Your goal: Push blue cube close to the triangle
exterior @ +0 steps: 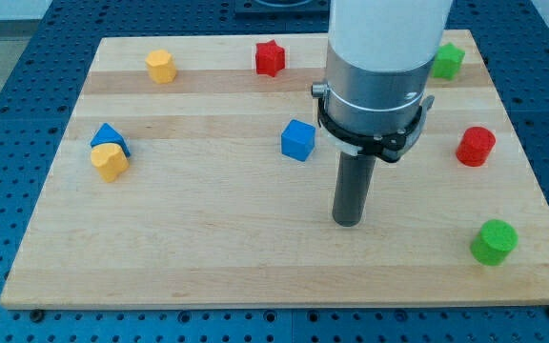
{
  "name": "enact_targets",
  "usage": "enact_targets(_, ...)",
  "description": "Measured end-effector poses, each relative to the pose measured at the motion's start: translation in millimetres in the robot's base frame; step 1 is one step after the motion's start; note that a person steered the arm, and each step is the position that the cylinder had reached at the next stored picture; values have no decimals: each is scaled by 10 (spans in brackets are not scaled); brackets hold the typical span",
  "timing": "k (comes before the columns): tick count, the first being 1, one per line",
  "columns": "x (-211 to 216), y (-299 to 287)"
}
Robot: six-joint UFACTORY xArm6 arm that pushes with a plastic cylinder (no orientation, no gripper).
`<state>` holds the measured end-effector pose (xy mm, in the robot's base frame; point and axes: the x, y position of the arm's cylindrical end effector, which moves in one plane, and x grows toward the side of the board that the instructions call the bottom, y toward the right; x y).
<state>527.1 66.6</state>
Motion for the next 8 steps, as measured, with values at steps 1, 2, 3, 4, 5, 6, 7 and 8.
enact_targets(1, -238, 9)
enact_targets(2, -238, 9)
enact_targets(3, -339, -25)
enact_targets(4, -644, -163)
enact_targets(5, -1015, -270)
enact_targets(6, -1027, -352)
enact_targets(7, -1027, -351)
enact_targets(8, -1027, -720)
